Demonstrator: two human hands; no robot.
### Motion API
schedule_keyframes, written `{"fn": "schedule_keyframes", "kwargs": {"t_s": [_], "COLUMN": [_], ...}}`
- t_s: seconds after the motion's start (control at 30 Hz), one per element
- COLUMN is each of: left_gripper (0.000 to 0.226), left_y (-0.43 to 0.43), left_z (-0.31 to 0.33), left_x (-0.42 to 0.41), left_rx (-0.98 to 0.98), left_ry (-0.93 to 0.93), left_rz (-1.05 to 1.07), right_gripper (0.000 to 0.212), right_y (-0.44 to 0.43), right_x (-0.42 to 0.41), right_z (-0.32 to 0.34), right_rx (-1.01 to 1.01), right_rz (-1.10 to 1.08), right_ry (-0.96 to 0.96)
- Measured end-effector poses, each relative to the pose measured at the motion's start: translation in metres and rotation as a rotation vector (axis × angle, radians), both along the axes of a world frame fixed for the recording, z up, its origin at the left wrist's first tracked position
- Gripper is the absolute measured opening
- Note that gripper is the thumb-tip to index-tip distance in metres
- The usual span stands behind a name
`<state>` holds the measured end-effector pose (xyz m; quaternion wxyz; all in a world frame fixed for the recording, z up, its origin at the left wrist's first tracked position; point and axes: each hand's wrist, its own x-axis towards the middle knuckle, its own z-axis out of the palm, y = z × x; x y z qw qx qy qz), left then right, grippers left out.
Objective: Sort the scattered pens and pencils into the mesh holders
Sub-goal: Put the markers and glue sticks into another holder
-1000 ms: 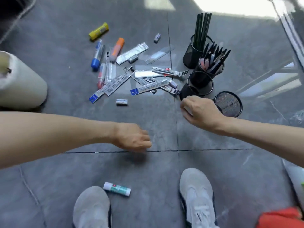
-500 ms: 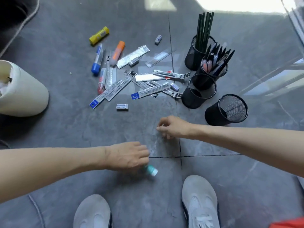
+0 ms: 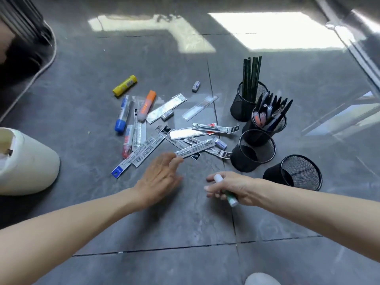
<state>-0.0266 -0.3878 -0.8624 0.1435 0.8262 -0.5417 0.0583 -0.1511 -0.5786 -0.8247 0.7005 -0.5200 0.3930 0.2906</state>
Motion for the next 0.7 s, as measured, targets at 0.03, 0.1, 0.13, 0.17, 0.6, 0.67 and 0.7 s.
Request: {"fn": "schedule_keyframes", "kwargs": {"t_s": [0.03,0.1,0.13,0.17,0.6,0.67,0.7], "left_gripper": [0.043,0.040,0.036,0.031,0.031,0.025,0.021], "left_y": [0.008,0.022,0.027,0.031,-0.065,-0.078,-0.082], "left_z": [-0.003,-0.004,-0.004,-0.003,0.045,0.050,0.051], "left_x": [0.009,0.025,0.029,0.030,0.003,0.012,0.021], "left_rx": [0.061,0.173,0.220,0.266,-0.111,-0.090,-0.099], "left_ry": [0.032,0.062,0.043,0.015,0.824,0.795,0.769], "left_rz": [0.078,0.105,0.080,0.053,0.283,0.281,0.316], "right_gripper": [0.026,0.010,0.006,0.004,0.030,0.035,0.033], "right_y": [0.000,0.002,0.003,0.004,0.005,-0.002,-0.006], "right_x": [0.004,0.018,0.025,0.031,0.061,0.064,0.065], "right_z": [0.000,0.001,0.003,0.005,0.002,0.004,0.005], "right_rx": [-0.011,0.007,0.032,0.054,0.196,0.228,0.235], "right_rz": [-0.017,-0.069,-0.112,-0.137,-0.318,-0.387,-0.406], "right_ry": [-0.019,-0.057,-0.061,-0.059,-0.192,-0.200,-0.202]}}
